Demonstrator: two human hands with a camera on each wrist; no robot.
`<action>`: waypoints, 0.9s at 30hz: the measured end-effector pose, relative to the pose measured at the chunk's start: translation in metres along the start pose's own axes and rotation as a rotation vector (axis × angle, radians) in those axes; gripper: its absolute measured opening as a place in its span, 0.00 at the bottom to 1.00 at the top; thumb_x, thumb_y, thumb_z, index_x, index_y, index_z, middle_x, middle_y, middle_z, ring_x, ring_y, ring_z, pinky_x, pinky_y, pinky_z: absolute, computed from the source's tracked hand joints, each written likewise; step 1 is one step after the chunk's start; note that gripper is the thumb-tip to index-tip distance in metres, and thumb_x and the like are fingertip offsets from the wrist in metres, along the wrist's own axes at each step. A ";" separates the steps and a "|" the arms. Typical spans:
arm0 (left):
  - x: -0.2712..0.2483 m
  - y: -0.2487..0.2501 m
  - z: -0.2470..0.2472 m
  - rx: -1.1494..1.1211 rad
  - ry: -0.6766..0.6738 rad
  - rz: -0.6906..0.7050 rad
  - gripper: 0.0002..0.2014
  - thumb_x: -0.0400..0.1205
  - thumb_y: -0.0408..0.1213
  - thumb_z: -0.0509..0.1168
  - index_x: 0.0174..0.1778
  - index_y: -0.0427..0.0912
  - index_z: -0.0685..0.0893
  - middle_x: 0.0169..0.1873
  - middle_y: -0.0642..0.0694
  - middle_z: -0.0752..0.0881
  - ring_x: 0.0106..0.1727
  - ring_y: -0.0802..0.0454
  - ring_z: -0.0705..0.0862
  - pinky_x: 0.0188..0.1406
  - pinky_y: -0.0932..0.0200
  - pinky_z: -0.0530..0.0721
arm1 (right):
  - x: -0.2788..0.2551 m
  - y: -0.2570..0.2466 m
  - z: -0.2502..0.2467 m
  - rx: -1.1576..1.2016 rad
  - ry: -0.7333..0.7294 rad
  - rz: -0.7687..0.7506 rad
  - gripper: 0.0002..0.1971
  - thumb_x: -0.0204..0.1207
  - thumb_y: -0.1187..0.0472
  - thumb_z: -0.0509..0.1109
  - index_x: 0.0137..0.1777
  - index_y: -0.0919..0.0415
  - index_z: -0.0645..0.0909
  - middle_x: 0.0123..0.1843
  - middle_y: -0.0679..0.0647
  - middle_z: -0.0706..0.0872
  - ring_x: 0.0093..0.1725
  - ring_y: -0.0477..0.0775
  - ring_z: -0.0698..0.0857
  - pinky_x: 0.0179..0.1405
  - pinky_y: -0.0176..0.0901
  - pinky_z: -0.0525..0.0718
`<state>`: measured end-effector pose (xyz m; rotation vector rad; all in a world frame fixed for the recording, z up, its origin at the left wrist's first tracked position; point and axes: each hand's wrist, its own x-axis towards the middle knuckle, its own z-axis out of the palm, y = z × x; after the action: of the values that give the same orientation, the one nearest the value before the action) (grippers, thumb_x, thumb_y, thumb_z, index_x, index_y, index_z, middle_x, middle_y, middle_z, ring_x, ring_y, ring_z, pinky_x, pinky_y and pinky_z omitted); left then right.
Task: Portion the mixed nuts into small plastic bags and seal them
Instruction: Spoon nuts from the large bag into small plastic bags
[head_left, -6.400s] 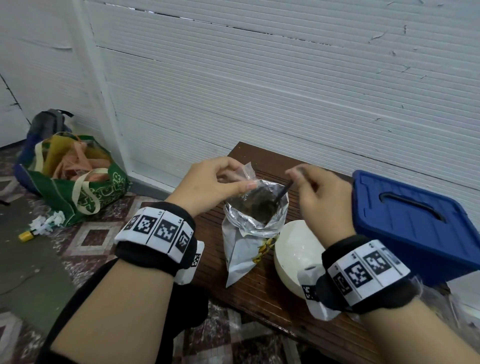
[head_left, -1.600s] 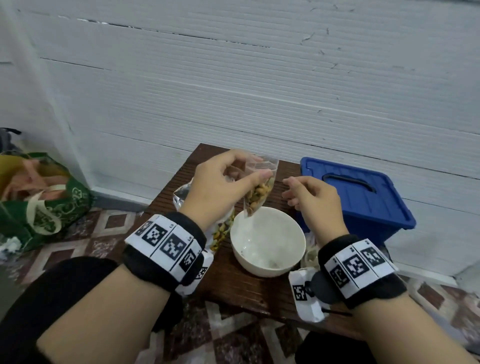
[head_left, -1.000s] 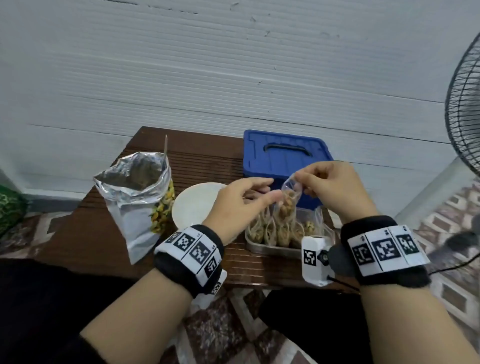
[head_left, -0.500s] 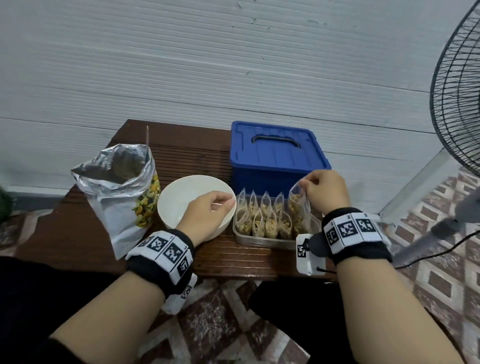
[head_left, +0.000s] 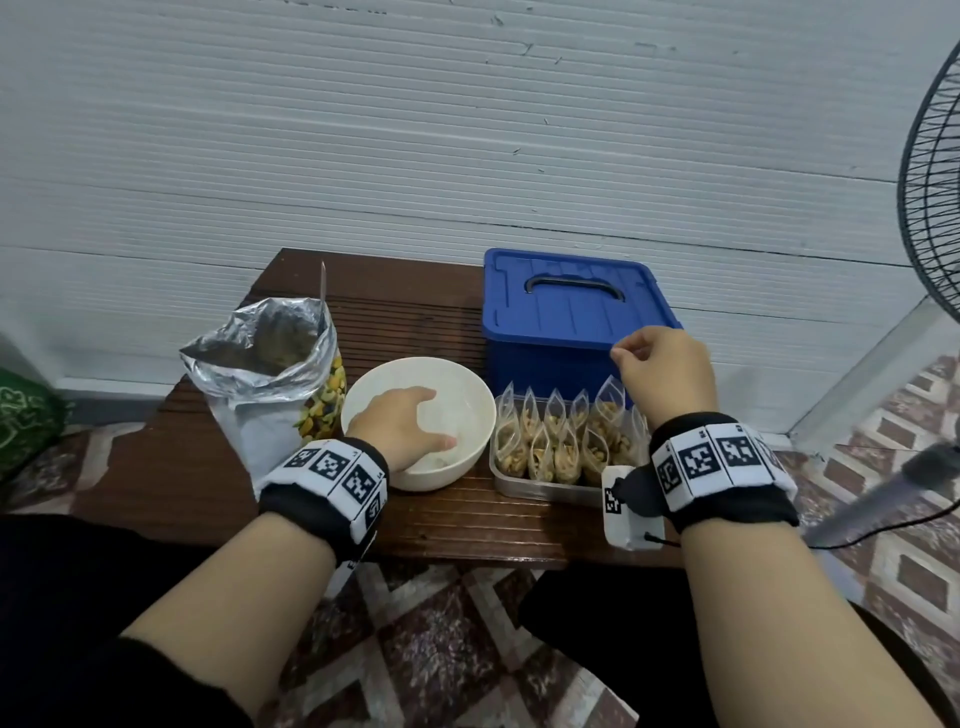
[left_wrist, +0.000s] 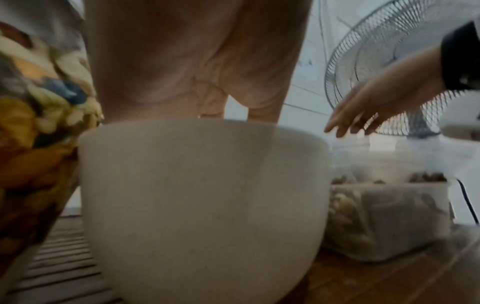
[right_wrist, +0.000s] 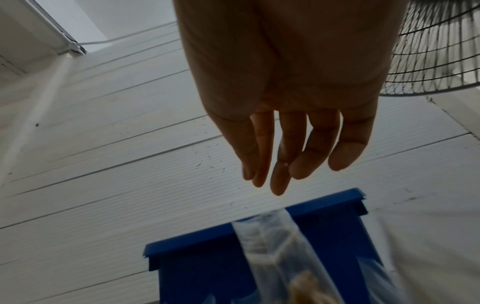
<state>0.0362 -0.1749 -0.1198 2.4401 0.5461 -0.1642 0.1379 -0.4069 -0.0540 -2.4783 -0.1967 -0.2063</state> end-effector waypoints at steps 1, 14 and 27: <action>0.000 0.000 0.001 0.048 -0.039 -0.007 0.38 0.74 0.51 0.75 0.79 0.51 0.68 0.77 0.50 0.72 0.76 0.47 0.71 0.77 0.45 0.67 | 0.000 -0.004 0.000 0.003 0.013 -0.016 0.06 0.80 0.59 0.68 0.49 0.58 0.86 0.46 0.54 0.88 0.50 0.55 0.84 0.48 0.43 0.78; -0.002 0.007 0.009 -0.085 0.122 -0.036 0.13 0.78 0.48 0.71 0.55 0.47 0.85 0.46 0.49 0.85 0.54 0.47 0.83 0.58 0.53 0.80 | -0.010 -0.032 0.011 0.096 -0.031 -0.143 0.04 0.79 0.56 0.69 0.50 0.53 0.85 0.40 0.48 0.83 0.53 0.56 0.84 0.60 0.60 0.80; -0.010 0.024 -0.011 -0.617 0.370 0.045 0.07 0.80 0.51 0.69 0.45 0.54 0.80 0.34 0.49 0.89 0.43 0.53 0.87 0.55 0.47 0.86 | -0.028 -0.064 0.027 0.291 -0.477 -0.188 0.09 0.78 0.54 0.72 0.50 0.58 0.89 0.43 0.49 0.90 0.46 0.42 0.85 0.43 0.30 0.78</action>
<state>0.0371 -0.1888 -0.0952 1.8745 0.5928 0.4254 0.1012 -0.3421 -0.0430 -2.1792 -0.6152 0.3208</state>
